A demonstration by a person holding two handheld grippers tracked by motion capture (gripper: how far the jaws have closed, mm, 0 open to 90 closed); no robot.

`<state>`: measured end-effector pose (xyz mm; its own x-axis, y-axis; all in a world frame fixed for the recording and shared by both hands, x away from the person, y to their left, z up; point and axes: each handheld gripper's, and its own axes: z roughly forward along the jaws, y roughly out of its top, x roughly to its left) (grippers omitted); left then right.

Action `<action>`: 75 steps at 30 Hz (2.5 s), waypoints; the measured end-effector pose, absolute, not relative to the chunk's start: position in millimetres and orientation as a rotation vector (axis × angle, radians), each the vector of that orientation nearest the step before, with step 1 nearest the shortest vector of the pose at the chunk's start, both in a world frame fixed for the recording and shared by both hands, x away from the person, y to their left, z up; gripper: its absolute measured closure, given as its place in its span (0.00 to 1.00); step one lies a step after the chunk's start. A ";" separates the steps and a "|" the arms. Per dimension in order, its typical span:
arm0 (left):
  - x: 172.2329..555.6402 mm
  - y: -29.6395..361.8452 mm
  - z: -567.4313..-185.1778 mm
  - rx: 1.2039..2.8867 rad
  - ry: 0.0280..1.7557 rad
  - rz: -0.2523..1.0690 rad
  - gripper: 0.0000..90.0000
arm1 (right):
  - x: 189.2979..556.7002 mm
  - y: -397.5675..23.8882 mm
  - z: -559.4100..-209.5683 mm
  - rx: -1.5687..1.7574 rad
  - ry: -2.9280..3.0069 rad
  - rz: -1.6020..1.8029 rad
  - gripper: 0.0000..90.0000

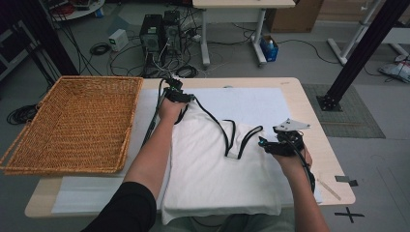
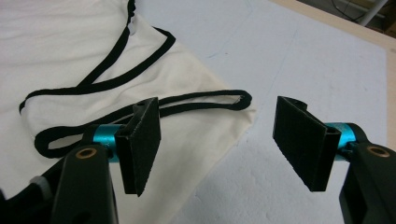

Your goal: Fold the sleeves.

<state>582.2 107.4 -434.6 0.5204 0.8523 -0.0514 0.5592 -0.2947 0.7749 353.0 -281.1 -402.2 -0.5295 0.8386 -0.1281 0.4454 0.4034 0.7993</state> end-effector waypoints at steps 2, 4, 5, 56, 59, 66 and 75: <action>584.5 106.6 -439.4 2.014 1.143 0.459 0.56 | 352.2 -281.4 -402.1 1.094 2.137 0.979 0.36; 585.2 107.6 -442.8 2.048 1.113 0.429 0.71 | 352.4 -281.3 -402.9 1.100 2.139 0.975 0.36; 585.2 109.5 -443.1 2.055 1.108 0.406 0.77 | 352.7 -281.2 -403.1 1.099 2.141 0.974 0.36; 336.7 135.1 -415.2 1.836 0.746 0.251 0.49 | 342.9 -237.8 -406.0 0.859 2.335 1.133 0.44; 333.6 125.5 -425.1 1.869 0.733 0.209 0.49 | 339.6 -223.6 -418.4 0.800 2.418 1.129 0.56; 326.3 108.4 -441.0 1.959 0.747 0.190 0.49 | 334.1 -206.7 -438.7 0.688 2.531 1.011 0.97; 322.0 69.5 -441.4 2.143 0.574 0.304 0.93 | 319.1 -234.0 -431.2 0.679 2.514 0.986 0.93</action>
